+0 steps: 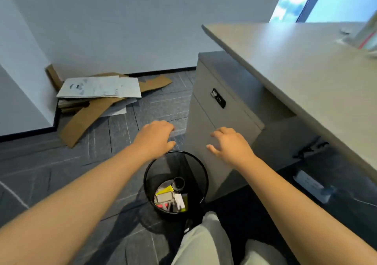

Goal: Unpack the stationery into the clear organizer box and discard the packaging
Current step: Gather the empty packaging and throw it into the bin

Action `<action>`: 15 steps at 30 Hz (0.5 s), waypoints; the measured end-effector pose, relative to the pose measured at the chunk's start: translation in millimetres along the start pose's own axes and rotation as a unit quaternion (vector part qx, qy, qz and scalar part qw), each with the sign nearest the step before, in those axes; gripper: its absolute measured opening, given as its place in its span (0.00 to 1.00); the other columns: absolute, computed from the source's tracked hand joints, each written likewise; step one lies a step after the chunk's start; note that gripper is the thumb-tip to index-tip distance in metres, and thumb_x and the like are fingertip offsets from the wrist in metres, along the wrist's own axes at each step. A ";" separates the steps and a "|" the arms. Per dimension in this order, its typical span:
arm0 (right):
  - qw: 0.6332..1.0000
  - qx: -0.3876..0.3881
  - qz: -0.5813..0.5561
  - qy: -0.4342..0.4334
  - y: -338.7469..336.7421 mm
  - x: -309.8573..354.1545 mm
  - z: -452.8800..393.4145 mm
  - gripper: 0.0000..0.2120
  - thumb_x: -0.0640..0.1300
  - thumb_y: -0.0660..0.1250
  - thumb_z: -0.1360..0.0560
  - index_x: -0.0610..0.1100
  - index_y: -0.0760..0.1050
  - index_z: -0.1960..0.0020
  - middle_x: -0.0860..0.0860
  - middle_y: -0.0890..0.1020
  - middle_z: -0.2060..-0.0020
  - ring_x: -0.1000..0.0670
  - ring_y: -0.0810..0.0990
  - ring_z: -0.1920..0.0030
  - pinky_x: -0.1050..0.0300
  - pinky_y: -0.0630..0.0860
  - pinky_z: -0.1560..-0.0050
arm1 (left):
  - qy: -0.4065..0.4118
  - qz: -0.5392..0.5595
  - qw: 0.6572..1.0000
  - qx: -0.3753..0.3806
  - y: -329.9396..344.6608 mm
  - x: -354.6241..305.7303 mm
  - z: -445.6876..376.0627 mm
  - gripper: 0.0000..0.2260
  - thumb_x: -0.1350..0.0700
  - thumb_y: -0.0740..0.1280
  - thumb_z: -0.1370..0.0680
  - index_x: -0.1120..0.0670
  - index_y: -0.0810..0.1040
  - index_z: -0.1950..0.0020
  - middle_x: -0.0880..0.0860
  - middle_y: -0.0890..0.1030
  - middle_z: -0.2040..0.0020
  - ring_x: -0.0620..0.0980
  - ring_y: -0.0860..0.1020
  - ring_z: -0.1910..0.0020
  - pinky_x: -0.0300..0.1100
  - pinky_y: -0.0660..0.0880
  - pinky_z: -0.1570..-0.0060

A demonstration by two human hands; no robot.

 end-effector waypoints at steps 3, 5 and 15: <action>0.998 -0.053 0.027 -0.003 -49.6 1.0 28.3 0.20 0.51 0.56 0.23 0.41 0.66 0.35 0.43 0.70 0.36 0.43 0.67 0.35 0.49 0.67 0.38 | 0.034 -0.036 0.997 -0.056 -50.9 -22.6 14.6 0.20 0.49 0.61 0.24 0.55 0.68 0.34 0.54 0.72 0.35 0.54 0.68 0.36 0.49 0.67 0.37; 0.994 -0.100 0.040 -0.002 -80.3 -1.1 47.7 0.20 0.51 0.56 0.23 0.41 0.67 0.36 0.44 0.71 0.36 0.44 0.67 0.35 0.49 0.68 0.38 | 0.058 -0.060 0.992 -0.092 -82.4 -40.1 23.2 0.19 0.49 0.61 0.24 0.55 0.68 0.34 0.54 0.72 0.35 0.54 0.69 0.36 0.49 0.67 0.37; 0.968 -0.207 0.068 0.125 -148.0 -93.0 165.4 0.19 0.51 0.56 0.23 0.45 0.67 0.35 0.46 0.70 0.34 0.45 0.68 0.35 0.51 0.65 0.35 | 0.169 -0.118 0.966 -0.157 -144.2 -166.9 23.4 0.18 0.48 0.60 0.23 0.55 0.69 0.36 0.54 0.73 0.36 0.53 0.70 0.38 0.47 0.69 0.40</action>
Point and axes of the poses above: each hand's wrist, its own z-axis away from the middle knuckle, its own y-axis out of the palm, x = y × z, the point moved 3 cm from there along -z, towards the middle knuckle
